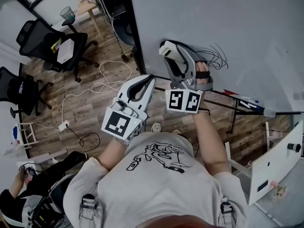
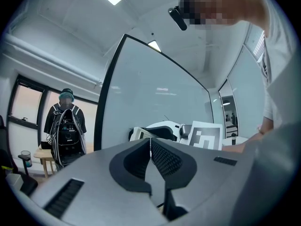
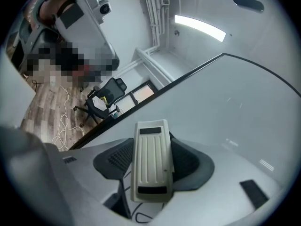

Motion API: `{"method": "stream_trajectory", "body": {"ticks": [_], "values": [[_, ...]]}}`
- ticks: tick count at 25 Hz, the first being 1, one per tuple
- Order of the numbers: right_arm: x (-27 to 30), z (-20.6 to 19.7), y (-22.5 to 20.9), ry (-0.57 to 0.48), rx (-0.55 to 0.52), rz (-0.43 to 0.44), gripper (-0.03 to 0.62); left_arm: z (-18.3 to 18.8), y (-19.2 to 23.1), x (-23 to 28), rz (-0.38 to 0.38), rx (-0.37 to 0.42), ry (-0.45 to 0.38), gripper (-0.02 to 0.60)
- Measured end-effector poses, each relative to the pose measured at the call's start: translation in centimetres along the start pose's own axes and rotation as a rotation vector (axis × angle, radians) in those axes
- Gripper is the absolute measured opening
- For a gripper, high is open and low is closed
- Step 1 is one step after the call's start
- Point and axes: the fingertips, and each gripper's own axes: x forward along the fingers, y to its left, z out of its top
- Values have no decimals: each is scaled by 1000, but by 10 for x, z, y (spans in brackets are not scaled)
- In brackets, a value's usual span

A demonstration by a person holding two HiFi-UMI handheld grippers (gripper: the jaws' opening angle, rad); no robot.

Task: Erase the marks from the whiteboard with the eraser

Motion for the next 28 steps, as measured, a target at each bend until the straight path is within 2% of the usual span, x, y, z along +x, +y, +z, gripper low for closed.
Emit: {"method": "stream_trajectory", "body": {"ticks": [10,20,25,28], "values": [[-32,-18,-55,11,74,-88,261,3,-14,11,-29,2,-1,23],[-65,-38,-110,1,194,-192,261,3,-23,18,-42,1,0,23],[-83,-33,-126,-58,249,-175,261,2,-26,23,-49,-4,1,23],[-101,-32,-141,-89,265,-212,261,-1,-30,25,-59,-8,8,23]]}}
